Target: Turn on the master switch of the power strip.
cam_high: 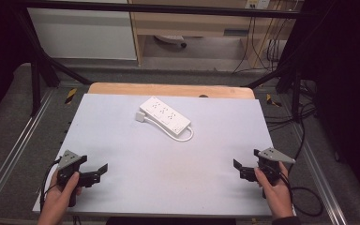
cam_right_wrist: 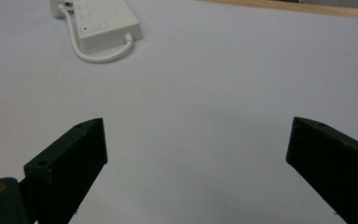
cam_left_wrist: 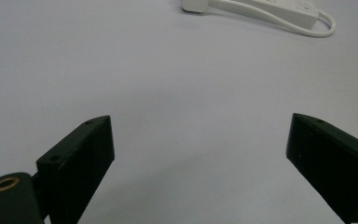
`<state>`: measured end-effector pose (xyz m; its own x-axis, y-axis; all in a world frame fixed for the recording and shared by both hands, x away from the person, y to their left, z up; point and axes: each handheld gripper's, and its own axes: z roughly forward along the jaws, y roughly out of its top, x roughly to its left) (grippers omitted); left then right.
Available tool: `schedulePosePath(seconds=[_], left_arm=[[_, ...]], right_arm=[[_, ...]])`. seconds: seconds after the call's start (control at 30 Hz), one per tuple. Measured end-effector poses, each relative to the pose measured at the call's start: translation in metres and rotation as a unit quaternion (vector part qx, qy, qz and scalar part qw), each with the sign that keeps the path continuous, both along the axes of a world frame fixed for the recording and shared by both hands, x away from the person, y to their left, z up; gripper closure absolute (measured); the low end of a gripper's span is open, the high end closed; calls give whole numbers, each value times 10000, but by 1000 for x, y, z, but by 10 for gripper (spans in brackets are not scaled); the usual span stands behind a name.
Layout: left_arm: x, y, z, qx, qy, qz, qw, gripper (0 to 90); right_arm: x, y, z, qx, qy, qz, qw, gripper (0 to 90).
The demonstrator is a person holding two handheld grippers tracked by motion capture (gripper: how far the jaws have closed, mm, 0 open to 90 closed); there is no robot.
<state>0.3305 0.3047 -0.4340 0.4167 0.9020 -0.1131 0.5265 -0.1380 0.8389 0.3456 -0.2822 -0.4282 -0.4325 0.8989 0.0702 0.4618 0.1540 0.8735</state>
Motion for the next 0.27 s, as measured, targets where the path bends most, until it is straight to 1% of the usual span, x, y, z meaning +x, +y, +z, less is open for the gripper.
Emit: schedulePosePath(seconds=[0.13, 0.2, 0.27], left_arm=[[0, -1, 0, 11, -5, -20, 10000, 75], [0, -1, 0, 31, -4, -16, 10000, 75], [0, -1, 0, 39, -8, -24, 10000, 75]], right_arm=[[-1, 3, -8, -95, 106, 83, 9999, 52], [1, 5, -11, -127, 178, 74, 9997, 50], [5, 7, -16, -256, 339, 23, 9991, 50]])
